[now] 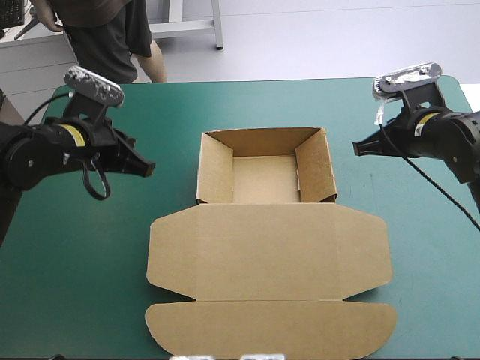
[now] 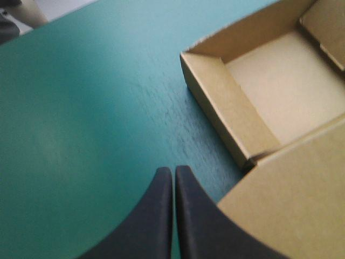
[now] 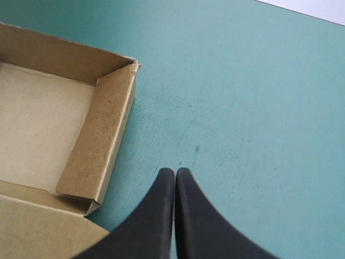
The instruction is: Fold the box
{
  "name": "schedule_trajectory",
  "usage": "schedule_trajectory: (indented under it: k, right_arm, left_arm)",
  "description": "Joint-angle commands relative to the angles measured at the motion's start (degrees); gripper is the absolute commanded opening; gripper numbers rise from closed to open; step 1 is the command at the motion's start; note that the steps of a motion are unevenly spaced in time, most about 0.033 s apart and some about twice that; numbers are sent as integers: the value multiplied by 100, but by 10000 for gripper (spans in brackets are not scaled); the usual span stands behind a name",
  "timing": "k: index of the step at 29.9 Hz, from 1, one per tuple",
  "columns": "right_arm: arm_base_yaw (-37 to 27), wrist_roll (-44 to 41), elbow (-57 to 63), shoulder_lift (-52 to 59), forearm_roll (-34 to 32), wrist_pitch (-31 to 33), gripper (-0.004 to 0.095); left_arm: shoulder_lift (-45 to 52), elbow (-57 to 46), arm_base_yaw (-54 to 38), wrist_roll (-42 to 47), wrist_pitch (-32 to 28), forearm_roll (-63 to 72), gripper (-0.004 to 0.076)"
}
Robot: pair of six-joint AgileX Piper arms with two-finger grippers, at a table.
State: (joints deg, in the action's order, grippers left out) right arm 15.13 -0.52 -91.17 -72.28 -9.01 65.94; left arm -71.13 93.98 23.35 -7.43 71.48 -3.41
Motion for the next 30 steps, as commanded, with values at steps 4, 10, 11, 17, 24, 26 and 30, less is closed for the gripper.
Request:
schedule_trajectory:
  k: [4, 10, 11, 17, 24, 26, 30]
  right_arm:
    - [-27, 52, 760, 767, -137, -669, -19]
    - [-27, 14, 1827, 1443, -114, -1022, -19]
    - [-27, -3, 1994, 1545, -106, -1102, -19]
    - [-27, -205, 2618, 1905, -21, -1513, -16]
    - [-27, -67, 2555, 1253, 532, -1477, 365]
    - [-27, 52, 2464, 967, 711, -1630, 574]
    - [-27, 279, 2050, 370, 1061, -1619, 820]
  left_arm:
    - [1190, -1644, 4, -39, -680, 44, -8]
    - [2019, -3058, 4, -28, -1430, 204, -8]
    - [2121, -3214, 4, -28, -1529, 204, -8]
    - [2478, -3911, 4, -28, -1907, 230, -8]
    - [2518, -3914, 4, -28, -1838, 481, -8]
    - [2518, -3914, 4, -28, -1838, 481, -8]
    - [2518, -3914, 4, -28, -1675, 481, -8]
